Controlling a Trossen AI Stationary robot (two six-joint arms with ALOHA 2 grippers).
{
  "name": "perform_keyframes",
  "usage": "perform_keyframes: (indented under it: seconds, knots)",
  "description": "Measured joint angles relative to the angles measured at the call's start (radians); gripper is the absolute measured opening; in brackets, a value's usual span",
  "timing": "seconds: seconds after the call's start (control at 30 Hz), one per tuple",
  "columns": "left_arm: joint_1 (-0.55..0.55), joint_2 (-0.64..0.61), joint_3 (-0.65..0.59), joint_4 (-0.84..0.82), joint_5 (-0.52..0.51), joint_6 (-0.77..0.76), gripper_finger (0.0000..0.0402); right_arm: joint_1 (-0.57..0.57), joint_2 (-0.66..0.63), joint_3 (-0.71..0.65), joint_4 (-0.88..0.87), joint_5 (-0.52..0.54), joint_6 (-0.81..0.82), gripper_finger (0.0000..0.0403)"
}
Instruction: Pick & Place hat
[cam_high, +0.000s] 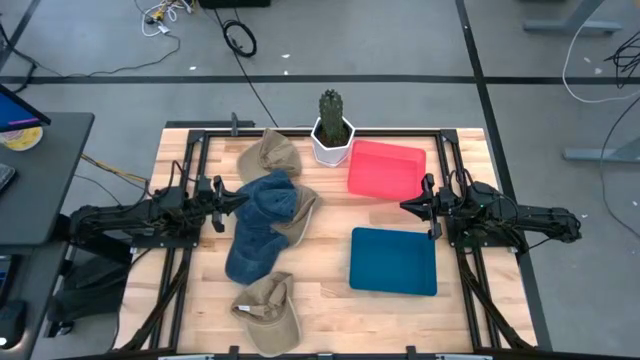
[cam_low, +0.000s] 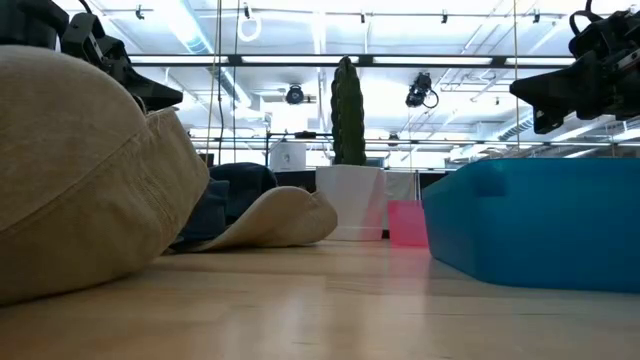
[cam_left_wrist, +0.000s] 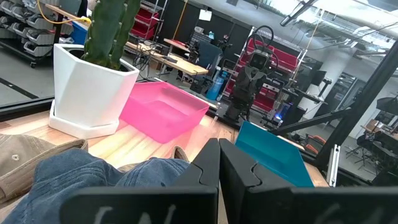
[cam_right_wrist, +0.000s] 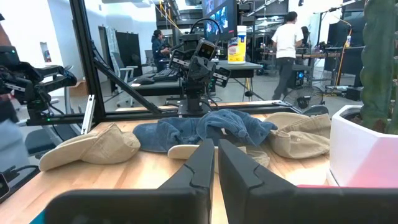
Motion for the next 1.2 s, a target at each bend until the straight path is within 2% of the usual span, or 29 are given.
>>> perform_keyframes:
  seconds: [1.2]
  knots:
    - [0.000,0.000,0.000,0.008,0.000,-0.058,0.0003,0.000,0.000,0.000,0.000,0.000,-0.002,0.0027]
